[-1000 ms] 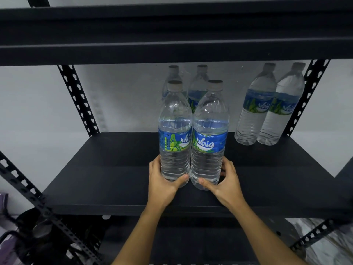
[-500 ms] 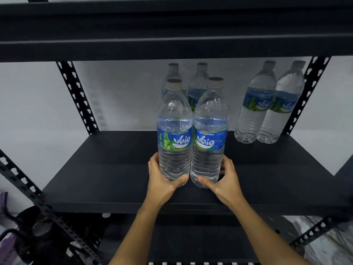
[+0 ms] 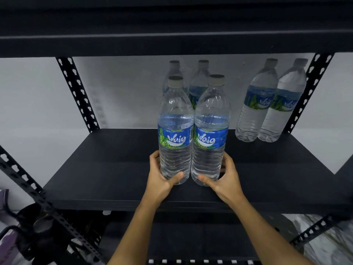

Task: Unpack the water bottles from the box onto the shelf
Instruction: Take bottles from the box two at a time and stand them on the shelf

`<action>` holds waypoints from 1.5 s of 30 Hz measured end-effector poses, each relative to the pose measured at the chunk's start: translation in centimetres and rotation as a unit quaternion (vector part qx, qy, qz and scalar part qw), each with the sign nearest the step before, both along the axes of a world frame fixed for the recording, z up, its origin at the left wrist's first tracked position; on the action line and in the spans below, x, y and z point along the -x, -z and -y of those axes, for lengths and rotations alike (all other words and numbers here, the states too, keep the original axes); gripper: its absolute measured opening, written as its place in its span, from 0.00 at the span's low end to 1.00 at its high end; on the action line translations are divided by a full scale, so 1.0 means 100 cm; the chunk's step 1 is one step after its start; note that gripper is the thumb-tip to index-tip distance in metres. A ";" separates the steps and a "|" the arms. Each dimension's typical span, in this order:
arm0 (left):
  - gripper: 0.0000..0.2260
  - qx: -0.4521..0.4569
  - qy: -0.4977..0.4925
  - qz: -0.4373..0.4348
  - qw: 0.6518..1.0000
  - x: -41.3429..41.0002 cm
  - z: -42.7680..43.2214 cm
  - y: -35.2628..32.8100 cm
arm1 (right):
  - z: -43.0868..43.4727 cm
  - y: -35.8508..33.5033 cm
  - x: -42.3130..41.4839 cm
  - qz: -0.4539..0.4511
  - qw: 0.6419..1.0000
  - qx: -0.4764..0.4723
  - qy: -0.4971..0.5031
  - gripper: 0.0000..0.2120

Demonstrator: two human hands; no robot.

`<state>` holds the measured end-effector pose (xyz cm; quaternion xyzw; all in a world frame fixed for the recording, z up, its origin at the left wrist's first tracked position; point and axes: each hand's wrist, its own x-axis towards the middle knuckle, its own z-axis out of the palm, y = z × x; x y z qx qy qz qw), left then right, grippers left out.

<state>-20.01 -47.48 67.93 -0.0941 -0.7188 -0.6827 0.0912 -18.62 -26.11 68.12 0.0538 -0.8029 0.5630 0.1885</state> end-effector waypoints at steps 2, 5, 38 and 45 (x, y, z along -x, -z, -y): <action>0.44 0.009 -0.006 -0.006 1.000 0.000 -0.001 0.001 | 0.001 0.000 0.001 0.012 1.000 0.013 0.003 0.47; 0.44 0.021 -0.006 -0.010 1.000 0.000 -0.001 0.002 | 0.001 0.000 0.000 0.022 0.999 0.027 0.008 0.45; 0.42 0.083 -0.127 -0.041 0.988 -0.010 -0.012 -0.003 | 0.000 -0.001 -0.009 -0.021 0.996 -0.014 0.083 0.38; 0.38 0.080 -0.151 -0.043 0.984 -0.011 0.000 -0.009 | 0.014 -0.006 -0.007 -0.018 0.996 -0.005 0.084 0.34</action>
